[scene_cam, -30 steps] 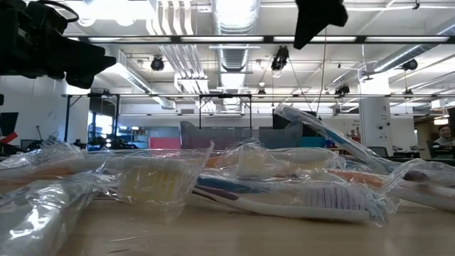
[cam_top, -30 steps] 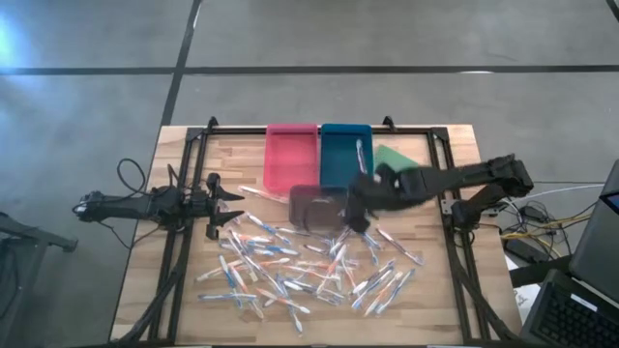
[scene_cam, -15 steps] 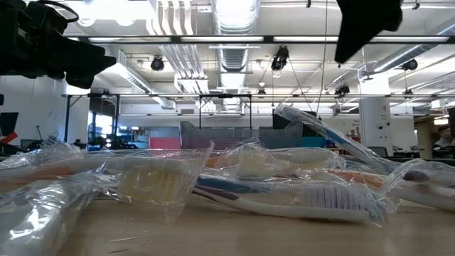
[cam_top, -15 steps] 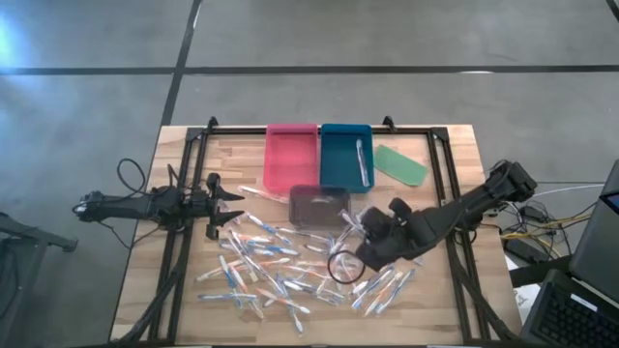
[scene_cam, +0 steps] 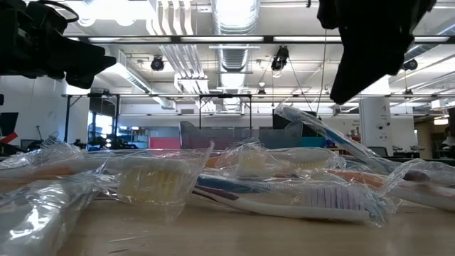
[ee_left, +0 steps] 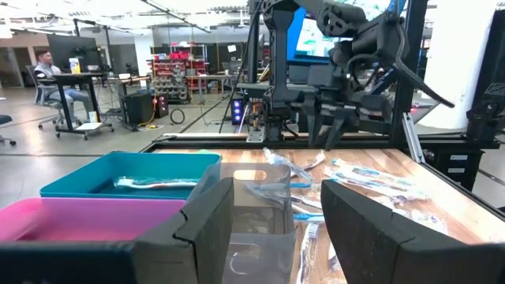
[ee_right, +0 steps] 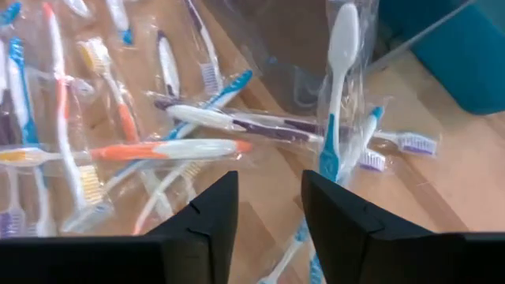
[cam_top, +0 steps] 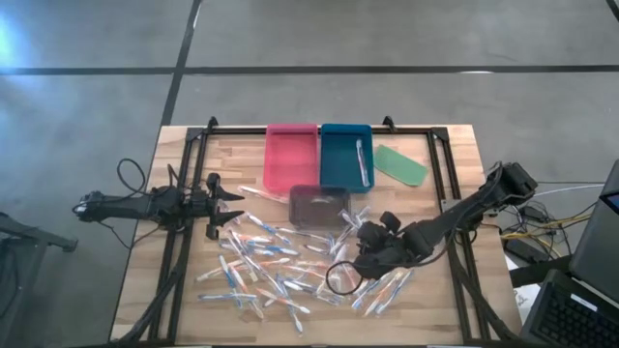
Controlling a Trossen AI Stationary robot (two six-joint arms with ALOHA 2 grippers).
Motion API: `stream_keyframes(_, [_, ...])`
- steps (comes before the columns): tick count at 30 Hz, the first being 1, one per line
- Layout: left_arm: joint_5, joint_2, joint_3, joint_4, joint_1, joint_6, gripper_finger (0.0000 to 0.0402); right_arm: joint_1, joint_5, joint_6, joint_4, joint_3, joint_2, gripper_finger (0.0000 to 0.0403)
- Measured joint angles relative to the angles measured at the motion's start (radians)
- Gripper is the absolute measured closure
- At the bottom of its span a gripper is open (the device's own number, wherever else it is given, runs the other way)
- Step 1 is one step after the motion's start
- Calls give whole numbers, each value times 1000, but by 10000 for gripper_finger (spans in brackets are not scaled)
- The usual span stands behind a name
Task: Pick & Place Toothbrushes
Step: Put the blue toothbrush into the transparent gray bin
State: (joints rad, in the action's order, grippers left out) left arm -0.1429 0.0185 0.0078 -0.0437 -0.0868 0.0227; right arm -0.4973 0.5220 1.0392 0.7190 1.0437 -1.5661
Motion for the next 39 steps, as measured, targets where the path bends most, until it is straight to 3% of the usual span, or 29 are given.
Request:
stream_keyframes(12, [0,0,0,0,0,0,204,28,58,5,-134,-148,0,210])
stream_keyframes(20, [0,0,0,0,0,0,204,58,58,0,-240,-237,0,206])
stream_keyframes(27, [0,0,0,0,0,0,204,73,58,10,-257,-279,0,248])
stream_keyframes(37, [0,0,0,0,0,0,204,85,61,34,-256,-281,1,381])
stream_keyframes(39, [0,0,0,0,0,0,204,85,60,34,-254,-281,1,383])
